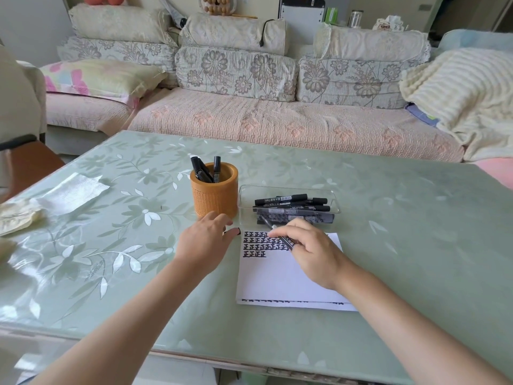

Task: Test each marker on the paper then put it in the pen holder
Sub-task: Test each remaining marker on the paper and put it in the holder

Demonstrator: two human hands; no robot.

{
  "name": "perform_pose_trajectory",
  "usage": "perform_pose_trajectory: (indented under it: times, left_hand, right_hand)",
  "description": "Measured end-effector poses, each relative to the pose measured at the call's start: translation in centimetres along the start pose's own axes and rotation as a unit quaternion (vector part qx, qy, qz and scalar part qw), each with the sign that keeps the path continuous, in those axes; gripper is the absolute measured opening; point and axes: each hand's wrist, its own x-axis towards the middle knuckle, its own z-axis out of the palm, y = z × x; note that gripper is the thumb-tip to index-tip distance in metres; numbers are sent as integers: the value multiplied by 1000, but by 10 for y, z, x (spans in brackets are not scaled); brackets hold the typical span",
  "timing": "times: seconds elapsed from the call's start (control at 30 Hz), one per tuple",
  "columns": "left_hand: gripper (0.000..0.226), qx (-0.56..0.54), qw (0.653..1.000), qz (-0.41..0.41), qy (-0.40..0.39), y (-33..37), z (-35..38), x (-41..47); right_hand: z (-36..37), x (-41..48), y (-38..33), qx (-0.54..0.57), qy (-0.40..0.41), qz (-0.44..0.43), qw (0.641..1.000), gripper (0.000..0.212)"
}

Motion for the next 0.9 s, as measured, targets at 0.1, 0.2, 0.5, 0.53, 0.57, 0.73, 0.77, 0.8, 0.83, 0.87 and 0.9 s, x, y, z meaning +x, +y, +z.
perform_pose_trajectory:
  times: [0.1,0.2,0.5,0.53,0.57,0.73,0.77,0.8,0.83,0.87,0.9]
  left_hand:
    - [19,-47,995,75,46,1,-5,-8]
    - [7,-99,980,170,36,6,-7,-21]
    - [20,-132,954,262,-52,0,4,-46]
    - [21,-132,954,263,-54,-1,4,-47]
    - [21,-132,954,263,-56,-2,3,-48]
    - [24,-125,956,259,-64,-4,4,-51]
    - [25,-123,956,257,-64,-4,4,-52]
    - [25,-121,957,256,-65,-3,4,-52]
    - [26,-119,957,255,-66,-3,3,-51]
    - [26,-118,957,255,-67,-3,3,-51]
    - [26,-119,957,255,-68,-3,3,-51]
  right_hand:
    - [2,2,-2,57,-2,9,998,73]
    - [5,0,-3,59,23,-8,998,51]
    - [18,0,-4,267,55,118,955,20]
    - [21,0,-4,258,60,118,957,18]
    - [23,1,-2,250,65,115,959,14]
    - [33,2,5,181,90,141,969,21]
    - [33,2,5,163,92,131,974,22]
    - [32,1,5,149,91,117,978,22]
    - [32,1,5,140,91,105,980,22]
    - [32,0,5,136,90,97,982,22]
    - [32,0,5,133,90,95,982,23]
